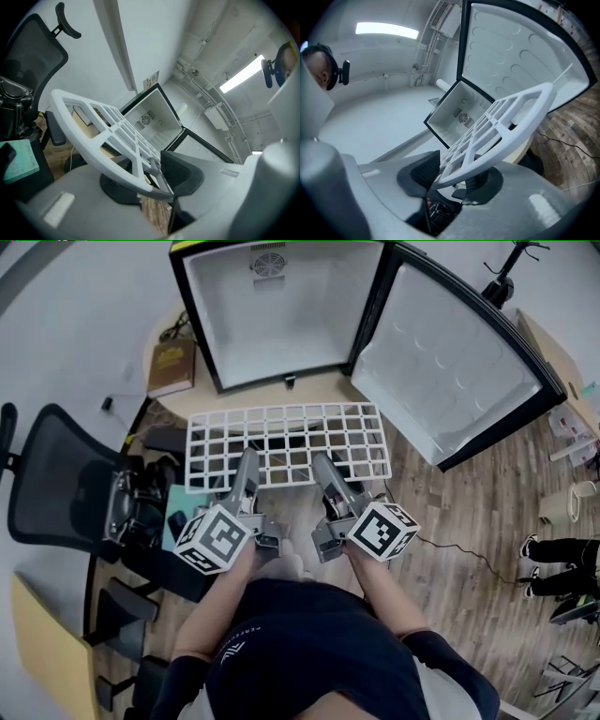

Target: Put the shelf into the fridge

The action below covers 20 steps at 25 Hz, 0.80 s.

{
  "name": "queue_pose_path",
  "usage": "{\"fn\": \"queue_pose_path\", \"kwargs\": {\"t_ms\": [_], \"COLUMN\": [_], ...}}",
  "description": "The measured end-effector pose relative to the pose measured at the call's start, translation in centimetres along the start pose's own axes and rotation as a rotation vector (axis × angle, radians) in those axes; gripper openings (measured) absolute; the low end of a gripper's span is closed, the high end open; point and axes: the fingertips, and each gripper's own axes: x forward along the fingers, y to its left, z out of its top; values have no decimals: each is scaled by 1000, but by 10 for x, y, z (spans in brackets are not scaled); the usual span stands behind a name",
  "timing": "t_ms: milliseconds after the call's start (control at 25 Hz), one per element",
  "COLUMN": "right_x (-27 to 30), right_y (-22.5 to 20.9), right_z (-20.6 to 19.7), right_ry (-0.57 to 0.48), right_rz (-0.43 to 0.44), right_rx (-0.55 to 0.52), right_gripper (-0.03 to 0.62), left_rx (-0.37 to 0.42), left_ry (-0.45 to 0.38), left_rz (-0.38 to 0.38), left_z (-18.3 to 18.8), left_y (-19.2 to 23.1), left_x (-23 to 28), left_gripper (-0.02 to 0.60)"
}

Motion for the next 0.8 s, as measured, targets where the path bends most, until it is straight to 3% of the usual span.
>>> {"fn": "queue_pose_path", "kwargs": {"t_ms": [320, 800], "right_x": [53, 110], "right_y": [-10, -29], "right_z": [32, 68], "right_ry": [15, 26], "right_rz": [-8, -68], "right_rx": [-24, 49], "right_gripper": [143, 139], "left_rx": [9, 9], "left_ry": [-6, 49], "left_rz": [-10, -28], "left_z": [32, 58], "left_y": [2, 5], "left_x": [55, 127], "left_gripper": [132, 133]}}
